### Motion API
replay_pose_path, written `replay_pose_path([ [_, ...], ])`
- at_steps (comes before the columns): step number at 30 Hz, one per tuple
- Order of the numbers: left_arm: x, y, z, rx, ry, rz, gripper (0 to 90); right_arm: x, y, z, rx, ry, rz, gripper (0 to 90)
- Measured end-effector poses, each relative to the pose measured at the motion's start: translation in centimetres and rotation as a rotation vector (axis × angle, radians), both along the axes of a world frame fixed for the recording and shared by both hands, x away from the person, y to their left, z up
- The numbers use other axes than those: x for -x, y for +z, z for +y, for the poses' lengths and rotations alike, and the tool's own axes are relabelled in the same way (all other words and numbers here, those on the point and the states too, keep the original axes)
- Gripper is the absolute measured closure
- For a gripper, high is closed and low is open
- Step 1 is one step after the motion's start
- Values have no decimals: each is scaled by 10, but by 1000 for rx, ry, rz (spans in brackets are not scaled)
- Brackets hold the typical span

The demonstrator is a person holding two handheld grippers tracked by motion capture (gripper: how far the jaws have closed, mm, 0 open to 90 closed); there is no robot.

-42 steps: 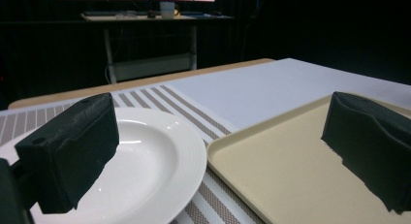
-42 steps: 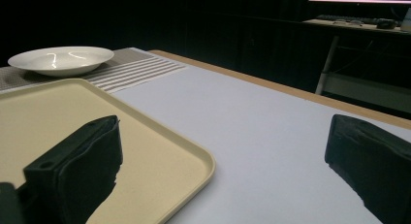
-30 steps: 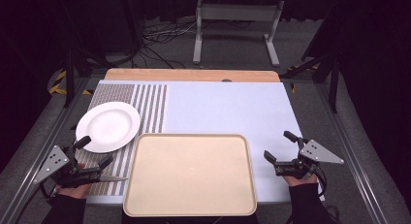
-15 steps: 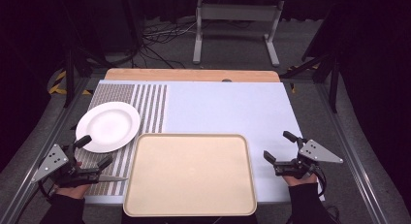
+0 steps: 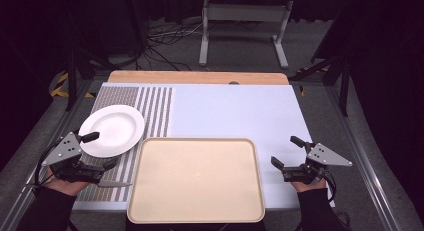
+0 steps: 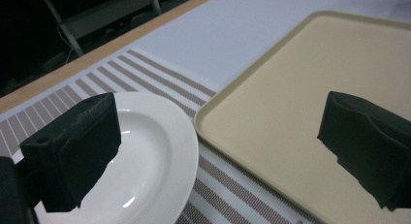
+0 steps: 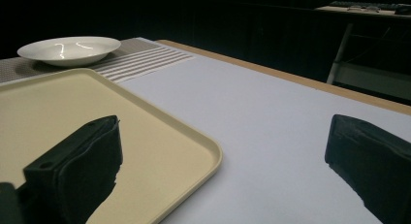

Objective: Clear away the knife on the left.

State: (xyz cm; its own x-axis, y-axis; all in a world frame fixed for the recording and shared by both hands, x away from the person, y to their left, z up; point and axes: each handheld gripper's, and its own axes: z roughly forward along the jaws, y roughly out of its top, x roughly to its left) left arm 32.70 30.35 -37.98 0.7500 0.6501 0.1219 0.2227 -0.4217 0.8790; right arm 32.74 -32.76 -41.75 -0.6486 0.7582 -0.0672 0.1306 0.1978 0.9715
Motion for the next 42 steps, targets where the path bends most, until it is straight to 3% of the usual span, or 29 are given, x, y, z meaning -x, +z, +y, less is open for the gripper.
replay_pose_path([
  [4,-5,0,5,-62,-5,52,22,-1,-1,1,1,8,5,7],
  [7,-6,2,6,-117,-9,67,19,-2,-1,1,5,11,11,7],
  [16,-11,8,13,-170,-39,133,20,-3,-2,2,10,20,21,7],
  [27,-20,-4,28,-275,-152,252,36,-3,-3,2,4,28,35,7],
  [32,-22,-10,34,-354,-199,308,46,-3,-4,4,8,33,45,7],
  [33,-22,-10,34,-354,-199,308,50,-3,-5,4,6,33,45,7],
  [36,-25,-11,37,-465,-222,341,58,-2,-5,3,8,35,49,7],
  [38,-26,-11,38,-515,-236,363,64,-2,-5,3,6,36,49,7],
  [42,-29,-10,41,-550,-244,396,77,-2,-6,2,6,34,50,7],
])
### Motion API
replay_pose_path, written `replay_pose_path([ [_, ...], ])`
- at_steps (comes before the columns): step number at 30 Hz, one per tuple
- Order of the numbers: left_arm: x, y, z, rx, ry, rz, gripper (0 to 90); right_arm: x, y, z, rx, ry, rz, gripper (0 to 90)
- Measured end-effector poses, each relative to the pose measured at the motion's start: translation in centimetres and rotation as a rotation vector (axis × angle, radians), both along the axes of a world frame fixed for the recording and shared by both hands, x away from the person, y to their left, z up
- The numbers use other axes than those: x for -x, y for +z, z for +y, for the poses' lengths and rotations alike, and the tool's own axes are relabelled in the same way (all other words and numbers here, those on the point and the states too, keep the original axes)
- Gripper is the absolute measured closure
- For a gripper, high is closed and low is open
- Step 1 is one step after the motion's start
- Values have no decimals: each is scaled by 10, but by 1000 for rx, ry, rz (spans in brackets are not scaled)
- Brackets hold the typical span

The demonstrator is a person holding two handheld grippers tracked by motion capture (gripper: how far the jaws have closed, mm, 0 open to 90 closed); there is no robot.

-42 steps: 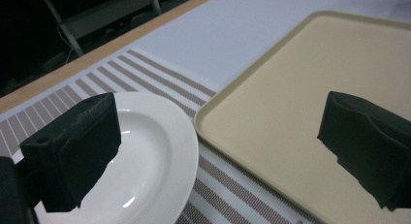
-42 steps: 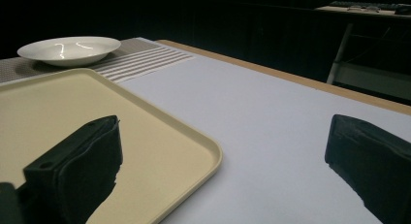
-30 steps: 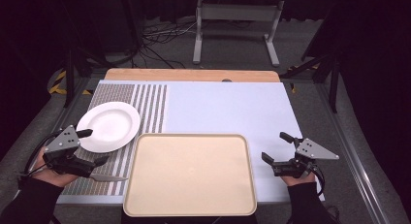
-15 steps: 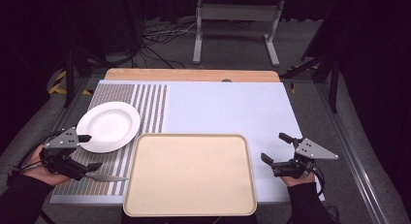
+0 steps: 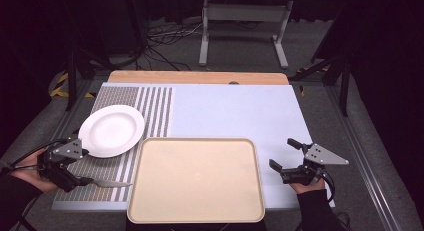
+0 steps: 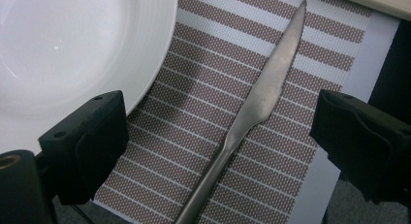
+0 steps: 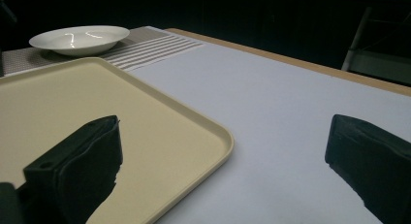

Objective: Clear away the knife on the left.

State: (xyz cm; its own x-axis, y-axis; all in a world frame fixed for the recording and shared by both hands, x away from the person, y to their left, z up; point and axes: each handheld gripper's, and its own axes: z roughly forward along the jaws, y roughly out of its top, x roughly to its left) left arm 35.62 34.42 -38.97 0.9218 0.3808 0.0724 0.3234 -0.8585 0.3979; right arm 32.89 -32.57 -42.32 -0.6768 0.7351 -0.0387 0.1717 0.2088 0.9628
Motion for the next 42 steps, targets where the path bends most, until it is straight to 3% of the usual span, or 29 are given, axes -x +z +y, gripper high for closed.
replay_pose_path([
  [15,-6,-14,7,-57,-34,68,179,1,0,0,0,3,-2,7],
  [22,-10,-22,5,-136,-90,108,243,2,0,0,0,9,-1,7],
  [32,-18,-31,8,-162,-178,153,470,5,0,-1,-3,12,-4,7],
  [38,-20,-36,10,-182,-217,159,565,7,0,-3,-6,13,-2,7],
  [42,-23,-37,12,-198,-268,154,657,8,0,-3,-2,10,-2,7],
])
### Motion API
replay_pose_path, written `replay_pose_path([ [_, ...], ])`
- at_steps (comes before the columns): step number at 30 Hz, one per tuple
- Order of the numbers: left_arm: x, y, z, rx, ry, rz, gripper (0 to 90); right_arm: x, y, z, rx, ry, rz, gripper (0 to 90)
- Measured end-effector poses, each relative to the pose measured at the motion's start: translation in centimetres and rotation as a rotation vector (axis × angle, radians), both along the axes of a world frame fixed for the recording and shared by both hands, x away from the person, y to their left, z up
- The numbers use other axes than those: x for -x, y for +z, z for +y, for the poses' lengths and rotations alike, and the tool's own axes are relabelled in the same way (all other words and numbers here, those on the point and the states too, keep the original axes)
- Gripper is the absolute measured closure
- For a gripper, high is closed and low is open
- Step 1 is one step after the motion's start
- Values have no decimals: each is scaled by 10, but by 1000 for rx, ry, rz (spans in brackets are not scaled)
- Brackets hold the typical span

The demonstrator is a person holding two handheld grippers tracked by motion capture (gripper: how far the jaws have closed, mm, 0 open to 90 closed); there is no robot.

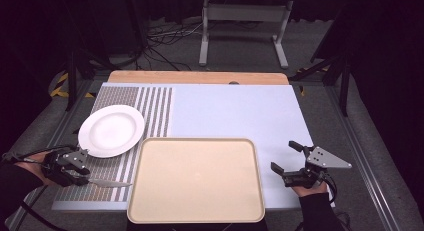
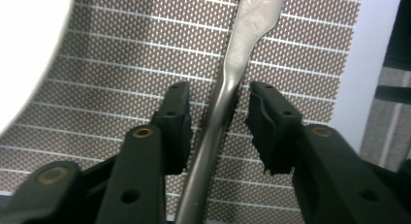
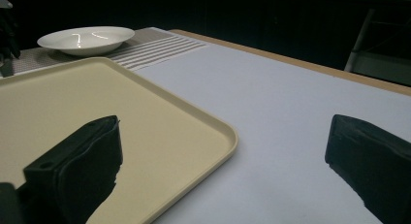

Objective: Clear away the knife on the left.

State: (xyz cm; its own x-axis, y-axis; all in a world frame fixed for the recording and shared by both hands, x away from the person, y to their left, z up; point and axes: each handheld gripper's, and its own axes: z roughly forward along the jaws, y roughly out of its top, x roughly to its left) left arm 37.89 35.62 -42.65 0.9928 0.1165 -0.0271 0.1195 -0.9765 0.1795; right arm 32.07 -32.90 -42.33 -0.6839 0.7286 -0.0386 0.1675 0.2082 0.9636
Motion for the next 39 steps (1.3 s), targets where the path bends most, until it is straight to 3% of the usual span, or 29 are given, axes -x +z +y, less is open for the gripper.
replay_pose_path([
  [4,1,0,2,9,-99,-38,716,0,-1,0,-6,5,2,7],
  [5,3,0,2,-1,-115,-44,758,0,-1,1,-4,6,2,7],
  [9,4,0,0,-20,-174,-59,773,-1,-1,1,-6,13,8,7],
  [17,0,1,-7,-59,-224,-40,795,-1,-2,1,-6,11,12,7],
  [34,-2,1,-7,-58,-229,-22,799,-1,-3,1,-6,15,14,7],
  [39,-3,3,-7,-71,-210,-18,799,-2,-3,1,-6,15,16,7],
])
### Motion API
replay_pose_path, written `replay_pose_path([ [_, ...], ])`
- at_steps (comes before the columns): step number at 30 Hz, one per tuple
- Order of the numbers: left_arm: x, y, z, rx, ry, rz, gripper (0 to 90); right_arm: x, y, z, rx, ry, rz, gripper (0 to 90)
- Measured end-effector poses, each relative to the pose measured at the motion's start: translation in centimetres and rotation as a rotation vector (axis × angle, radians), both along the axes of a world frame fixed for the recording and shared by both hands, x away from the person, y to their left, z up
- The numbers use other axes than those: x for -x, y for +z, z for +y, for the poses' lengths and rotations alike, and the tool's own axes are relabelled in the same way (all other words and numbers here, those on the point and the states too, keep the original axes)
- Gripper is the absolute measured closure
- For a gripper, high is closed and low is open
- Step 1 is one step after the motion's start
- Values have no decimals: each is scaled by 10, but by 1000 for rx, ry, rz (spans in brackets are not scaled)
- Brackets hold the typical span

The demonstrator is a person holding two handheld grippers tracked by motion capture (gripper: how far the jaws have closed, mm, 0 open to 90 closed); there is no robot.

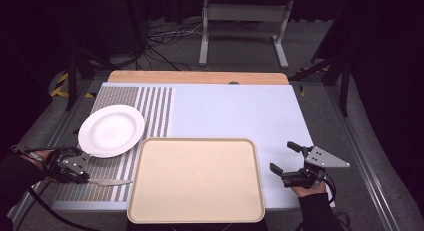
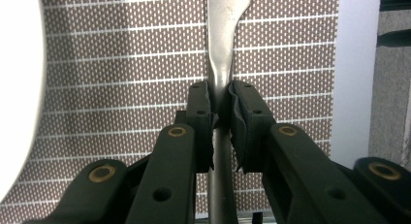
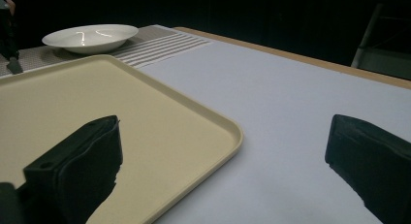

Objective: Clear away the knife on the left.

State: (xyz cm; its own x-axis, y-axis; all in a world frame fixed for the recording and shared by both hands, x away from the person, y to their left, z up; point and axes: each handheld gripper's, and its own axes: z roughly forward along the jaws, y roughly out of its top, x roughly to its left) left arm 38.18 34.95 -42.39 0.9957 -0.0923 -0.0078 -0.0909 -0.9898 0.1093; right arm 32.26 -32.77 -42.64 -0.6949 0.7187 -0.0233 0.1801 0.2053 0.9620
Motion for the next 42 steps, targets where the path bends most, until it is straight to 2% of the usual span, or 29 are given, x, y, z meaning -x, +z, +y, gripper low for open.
replay_pose_path([
  [2,-1,2,1,-3,15,-7,799,-1,0,0,2,1,3,7],
  [6,-2,8,3,16,33,-19,799,-1,0,0,2,2,3,7],
  [10,-1,18,4,68,71,-34,800,-1,0,0,1,0,6,7],
  [15,2,27,4,122,99,-34,800,-1,1,0,1,1,1,7],
  [18,2,33,3,141,119,-46,800,0,1,-1,-3,-1,-2,7],
  [24,4,50,0,215,244,-33,800,0,2,-1,-6,0,-3,7],
  [27,4,59,-3,264,265,-26,800,0,2,-2,-6,-2,-3,7],
  [30,5,66,-5,308,315,-9,800,0,2,-2,-8,-4,-4,7],
  [31,4,68,-6,313,335,-18,800,0,2,-2,-8,-4,-3,7],
  [35,0,75,-5,345,446,-19,800,0,2,-2,-7,-4,-3,7],
  [38,-2,76,-6,383,475,3,800,0,3,-3,-8,-7,-3,7],
  [42,-4,77,-7,413,510,14,799,-1,2,-4,-12,-12,0,7],
])
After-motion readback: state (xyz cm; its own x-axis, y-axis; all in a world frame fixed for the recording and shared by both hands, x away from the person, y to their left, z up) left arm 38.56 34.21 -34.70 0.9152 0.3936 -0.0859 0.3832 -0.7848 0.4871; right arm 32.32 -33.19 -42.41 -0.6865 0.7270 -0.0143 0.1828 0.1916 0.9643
